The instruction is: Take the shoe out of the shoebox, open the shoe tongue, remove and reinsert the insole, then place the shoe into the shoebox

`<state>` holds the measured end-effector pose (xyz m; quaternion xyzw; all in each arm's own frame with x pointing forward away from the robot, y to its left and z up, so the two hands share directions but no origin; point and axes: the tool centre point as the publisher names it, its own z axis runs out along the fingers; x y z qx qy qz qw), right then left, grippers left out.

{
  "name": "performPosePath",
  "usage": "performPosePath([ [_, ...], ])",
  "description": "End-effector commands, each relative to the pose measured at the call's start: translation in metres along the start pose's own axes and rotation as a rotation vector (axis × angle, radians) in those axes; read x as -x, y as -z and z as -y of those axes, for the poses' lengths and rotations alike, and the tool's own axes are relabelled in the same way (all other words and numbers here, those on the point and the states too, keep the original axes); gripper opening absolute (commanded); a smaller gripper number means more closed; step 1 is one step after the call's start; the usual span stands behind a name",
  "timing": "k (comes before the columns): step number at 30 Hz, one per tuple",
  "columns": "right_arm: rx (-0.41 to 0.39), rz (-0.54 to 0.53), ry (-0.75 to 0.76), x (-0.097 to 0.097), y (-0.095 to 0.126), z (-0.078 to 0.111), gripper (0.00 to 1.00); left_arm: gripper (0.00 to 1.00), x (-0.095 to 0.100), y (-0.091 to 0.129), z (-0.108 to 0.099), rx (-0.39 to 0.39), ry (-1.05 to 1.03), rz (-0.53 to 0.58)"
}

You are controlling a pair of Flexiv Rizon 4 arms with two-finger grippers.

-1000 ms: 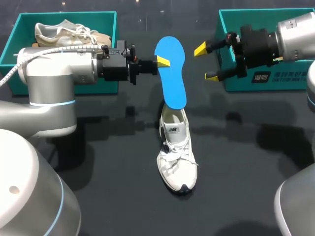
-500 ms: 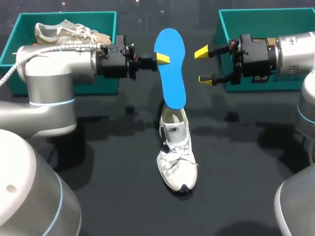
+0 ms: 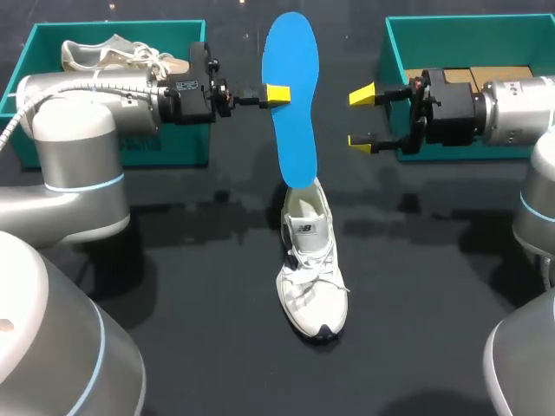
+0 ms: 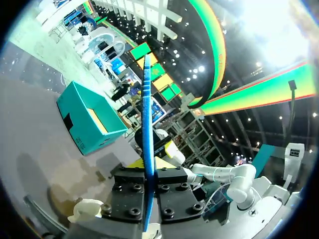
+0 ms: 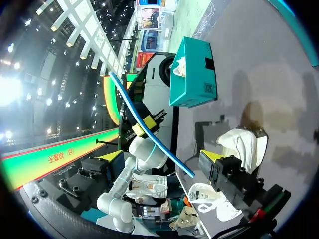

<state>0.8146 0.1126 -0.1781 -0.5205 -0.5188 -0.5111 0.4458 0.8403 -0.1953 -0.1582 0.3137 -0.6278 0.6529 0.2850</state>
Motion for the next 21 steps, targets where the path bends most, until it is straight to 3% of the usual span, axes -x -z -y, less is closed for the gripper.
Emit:
performPosePath([
  [1, 0.000, 0.004, -0.001, 0.000, -0.002, -0.001, 1.00, 0.00, 0.001, 0.000, -0.001, -0.008, -0.096, -0.005],
  [5, 0.000, 0.004, -0.001, 0.000, -0.002, -0.001, 1.00, 0.00, -0.008, 0.004, 0.000, -0.059, -0.327, 0.005],
  [10, 0.000, 0.004, -0.001, 0.000, -0.002, -0.001, 1.00, 0.00, -0.024, 0.013, 0.003, -0.112, -0.863, 0.043],
  [12, 0.000, 0.004, -0.001, 0.000, -0.002, -0.001, 1.00, 0.00, -0.019, 0.012, 0.005, -0.155, -1.098, 0.233],
  [21, 0.000, 0.004, -0.001, 0.000, -0.002, -0.001, 1.00, 0.00, -0.019, 0.012, 0.005, -0.155, -1.098, 0.233],
])
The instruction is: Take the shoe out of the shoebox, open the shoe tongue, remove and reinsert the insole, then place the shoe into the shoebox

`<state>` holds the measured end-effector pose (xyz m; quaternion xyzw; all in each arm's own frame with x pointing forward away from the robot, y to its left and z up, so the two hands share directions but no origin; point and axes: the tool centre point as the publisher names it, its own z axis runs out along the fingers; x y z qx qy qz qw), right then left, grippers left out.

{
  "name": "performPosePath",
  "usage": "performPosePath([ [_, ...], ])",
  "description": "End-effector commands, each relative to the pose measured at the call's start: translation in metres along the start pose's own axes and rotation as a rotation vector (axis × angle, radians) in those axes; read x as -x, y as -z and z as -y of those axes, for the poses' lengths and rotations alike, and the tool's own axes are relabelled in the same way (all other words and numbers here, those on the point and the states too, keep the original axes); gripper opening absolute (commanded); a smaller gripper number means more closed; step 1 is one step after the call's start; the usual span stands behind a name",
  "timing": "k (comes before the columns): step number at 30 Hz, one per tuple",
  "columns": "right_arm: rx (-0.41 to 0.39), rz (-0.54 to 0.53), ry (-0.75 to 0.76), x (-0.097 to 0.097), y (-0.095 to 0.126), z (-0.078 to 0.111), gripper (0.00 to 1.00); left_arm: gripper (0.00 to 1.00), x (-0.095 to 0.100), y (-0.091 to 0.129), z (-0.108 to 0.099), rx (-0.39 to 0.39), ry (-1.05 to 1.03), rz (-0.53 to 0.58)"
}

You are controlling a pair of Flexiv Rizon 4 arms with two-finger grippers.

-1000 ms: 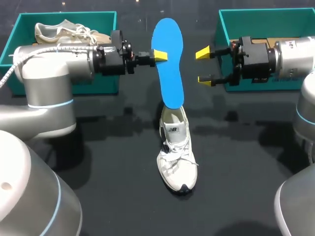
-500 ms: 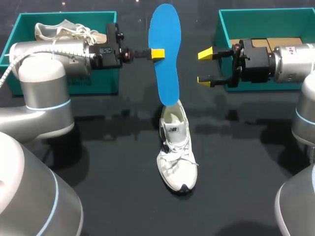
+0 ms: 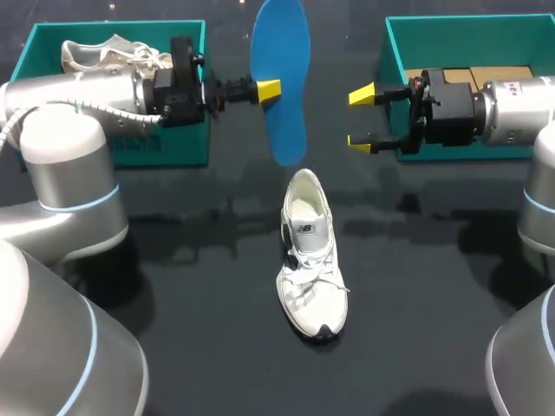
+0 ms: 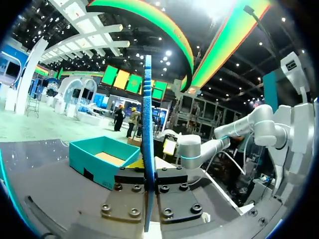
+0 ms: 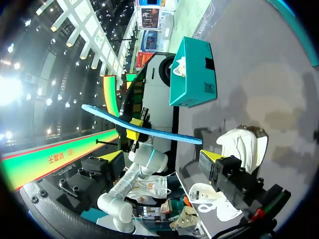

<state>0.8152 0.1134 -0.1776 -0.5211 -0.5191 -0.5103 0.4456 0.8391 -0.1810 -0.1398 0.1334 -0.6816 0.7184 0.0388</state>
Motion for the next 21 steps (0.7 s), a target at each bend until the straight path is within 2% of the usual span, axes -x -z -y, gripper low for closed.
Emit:
performPosePath([
  [1, 0.000, 0.002, 0.000, 0.000, -0.001, 0.000, 1.00, 0.00, -0.007, -0.001, -0.003, -0.051, -0.473, 0.170],
  [4, 0.000, 0.002, 0.000, 0.000, -0.001, 0.000, 1.00, 0.00, -0.013, 0.003, 0.002, -0.094, -0.695, 0.172],
  [7, 0.000, 0.002, 0.000, 0.000, -0.001, 0.000, 1.00, 0.00, -0.019, 0.007, 0.006, -0.157, -0.869, 0.076],
  [8, 0.000, 0.002, 0.000, 0.000, -0.001, 0.000, 1.00, 0.00, -0.022, 0.010, 0.006, -0.195, -0.958, -0.007],
  [9, 0.000, 0.002, 0.000, 0.000, -0.001, 0.000, 1.00, 0.00, -0.024, 0.011, 0.005, -0.206, -1.048, -0.021],
  [11, 0.000, 0.002, 0.000, 0.000, -0.001, 0.000, 1.00, 0.00, -0.023, 0.015, -0.004, -0.251, -1.306, -0.137],
  [12, 0.000, 0.002, 0.000, 0.000, -0.001, 0.000, 1.00, 0.00, -0.020, 0.016, -0.008, -0.235, -1.366, -0.155],
  [21, 0.000, 0.002, 0.000, 0.000, -0.001, 0.000, 1.00, 0.00, -0.020, 0.016, -0.008, -0.235, -1.366, -0.155],
])
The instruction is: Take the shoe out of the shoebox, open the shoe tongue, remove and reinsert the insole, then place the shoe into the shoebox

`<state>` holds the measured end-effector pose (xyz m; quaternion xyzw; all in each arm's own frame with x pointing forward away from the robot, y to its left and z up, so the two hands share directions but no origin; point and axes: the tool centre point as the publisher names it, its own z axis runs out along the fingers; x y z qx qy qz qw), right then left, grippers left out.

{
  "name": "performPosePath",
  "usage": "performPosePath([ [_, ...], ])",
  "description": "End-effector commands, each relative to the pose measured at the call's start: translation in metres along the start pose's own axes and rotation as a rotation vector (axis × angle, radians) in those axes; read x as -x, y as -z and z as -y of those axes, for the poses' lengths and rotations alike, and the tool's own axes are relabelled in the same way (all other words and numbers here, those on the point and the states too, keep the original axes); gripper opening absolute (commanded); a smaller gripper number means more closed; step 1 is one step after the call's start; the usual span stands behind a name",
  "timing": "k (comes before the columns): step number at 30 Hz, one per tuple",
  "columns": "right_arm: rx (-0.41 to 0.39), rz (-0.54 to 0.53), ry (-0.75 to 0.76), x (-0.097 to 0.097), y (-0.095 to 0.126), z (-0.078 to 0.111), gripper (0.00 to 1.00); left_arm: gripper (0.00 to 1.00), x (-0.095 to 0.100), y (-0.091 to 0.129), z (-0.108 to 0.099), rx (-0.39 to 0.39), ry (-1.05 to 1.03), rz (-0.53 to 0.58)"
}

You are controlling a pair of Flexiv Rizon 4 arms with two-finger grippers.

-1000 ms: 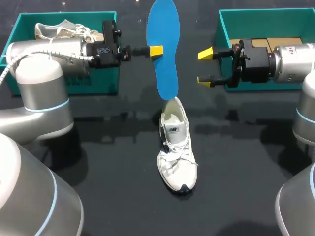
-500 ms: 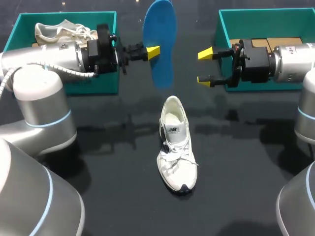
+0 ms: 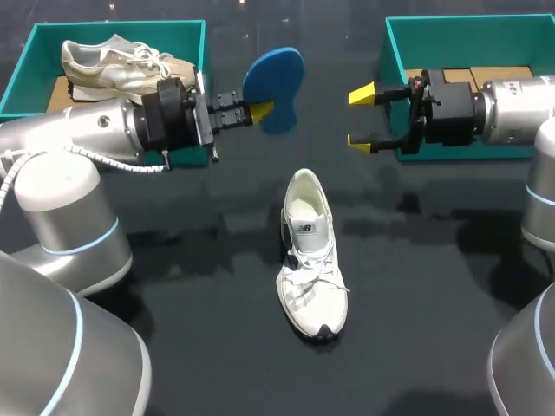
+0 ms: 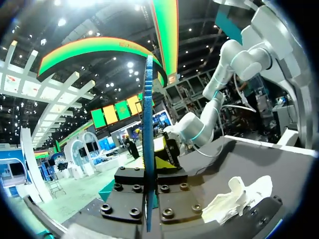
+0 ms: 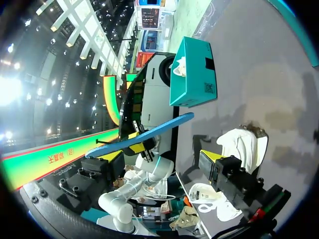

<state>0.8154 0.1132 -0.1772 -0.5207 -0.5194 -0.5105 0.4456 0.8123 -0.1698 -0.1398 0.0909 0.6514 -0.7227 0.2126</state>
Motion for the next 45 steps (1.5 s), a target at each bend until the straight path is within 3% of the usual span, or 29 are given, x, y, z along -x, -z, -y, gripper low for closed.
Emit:
performPosePath([
  [1, 0.000, 0.002, -0.001, 0.001, -0.002, 0.000, 1.00, 0.00, 0.002, 0.001, -0.005, -0.190, -0.687, -0.141],
  [8, 0.000, 0.002, -0.001, 0.001, -0.002, 0.000, 1.00, 0.00, 0.004, 0.000, -0.005, -0.175, -0.977, -0.266],
  [12, 0.000, 0.002, -0.001, 0.001, -0.002, 0.000, 1.00, 0.00, -0.003, 0.005, -0.011, -0.198, -1.227, -0.523],
  [22, 0.000, 0.002, -0.001, 0.001, -0.002, 0.000, 1.00, 0.00, -0.003, 0.005, -0.011, -0.198, -1.227, -0.523],
  [23, 0.000, 0.002, -0.001, 0.001, -0.002, 0.000, 1.00, 0.00, -0.004, 0.003, -0.013, -0.147, -1.289, -0.529],
  [27, 0.000, 0.002, -0.001, 0.001, -0.002, 0.000, 1.00, 0.00, -0.001, -0.007, -0.016, -0.076, -1.393, -0.566],
  [34, -0.022, 0.005, 0.008, 0.000, -0.005, 0.000, 1.00, 0.00, 0.011, -0.021, -0.028, -0.038, -1.396, -0.571],
  [45, -0.070, -0.007, 0.089, 0.005, -0.023, 0.021, 1.00, 0.00, 0.010, -0.034, -0.044, -0.029, -1.309, -0.553],
])
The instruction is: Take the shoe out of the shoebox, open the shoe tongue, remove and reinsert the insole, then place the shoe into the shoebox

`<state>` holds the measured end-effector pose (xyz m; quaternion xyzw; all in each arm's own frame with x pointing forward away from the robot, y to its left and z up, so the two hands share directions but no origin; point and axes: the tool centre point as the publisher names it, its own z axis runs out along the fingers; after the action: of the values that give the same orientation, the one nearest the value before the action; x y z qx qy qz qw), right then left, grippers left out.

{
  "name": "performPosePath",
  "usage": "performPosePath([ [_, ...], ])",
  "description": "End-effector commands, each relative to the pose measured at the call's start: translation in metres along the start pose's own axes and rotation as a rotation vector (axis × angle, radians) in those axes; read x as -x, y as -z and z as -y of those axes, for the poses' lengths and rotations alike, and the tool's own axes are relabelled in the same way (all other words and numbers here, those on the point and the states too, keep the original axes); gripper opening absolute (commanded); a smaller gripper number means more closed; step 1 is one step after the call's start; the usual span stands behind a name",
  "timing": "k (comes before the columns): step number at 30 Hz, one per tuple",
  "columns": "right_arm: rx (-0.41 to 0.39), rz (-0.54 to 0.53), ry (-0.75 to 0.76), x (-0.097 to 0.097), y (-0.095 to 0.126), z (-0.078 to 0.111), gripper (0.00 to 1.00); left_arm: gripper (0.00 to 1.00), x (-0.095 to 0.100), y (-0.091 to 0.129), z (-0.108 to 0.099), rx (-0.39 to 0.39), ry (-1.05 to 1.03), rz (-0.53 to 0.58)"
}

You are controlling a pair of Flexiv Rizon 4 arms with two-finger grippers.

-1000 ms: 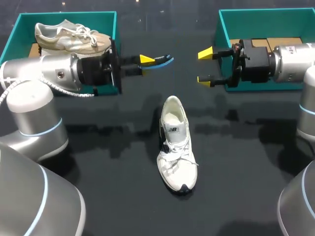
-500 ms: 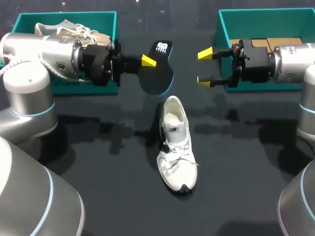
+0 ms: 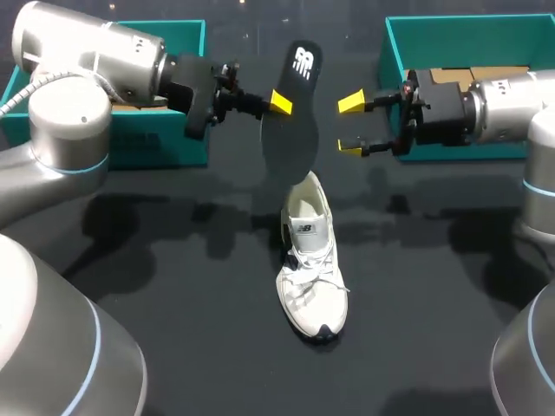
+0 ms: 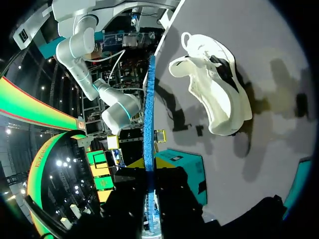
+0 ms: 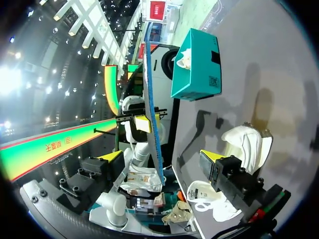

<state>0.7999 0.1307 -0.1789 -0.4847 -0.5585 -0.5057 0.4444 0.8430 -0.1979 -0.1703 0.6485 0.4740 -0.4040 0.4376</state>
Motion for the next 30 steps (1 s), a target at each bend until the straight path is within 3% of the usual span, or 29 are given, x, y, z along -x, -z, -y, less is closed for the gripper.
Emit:
performPosePath([
  [1, 0.005, -0.011, 0.028, 0.006, -0.008, 0.006, 1.00, 0.00, -0.001, -0.006, -0.002, -0.003, 0.032, -0.008],
  [8, 0.015, -0.011, 0.087, 0.007, -0.013, 0.005, 1.00, 0.00, -0.007, -0.010, -0.001, 0.009, 0.099, 0.043],
  [19, 0.027, 0.004, 0.082, 0.005, -0.013, 0.002, 1.00, 0.00, -0.014, -0.019, 0.001, 0.094, 0.141, 0.097],
  [29, -0.020, -0.065, 0.123, 0.007, -0.026, -0.002, 1.00, 0.00, -0.017, -0.024, -0.006, 0.096, 0.186, 0.130],
  [30, -0.025, -0.067, 0.125, 0.007, -0.027, -0.002, 0.86, 0.00, -0.017, -0.024, -0.006, 0.095, 0.186, 0.132],
])
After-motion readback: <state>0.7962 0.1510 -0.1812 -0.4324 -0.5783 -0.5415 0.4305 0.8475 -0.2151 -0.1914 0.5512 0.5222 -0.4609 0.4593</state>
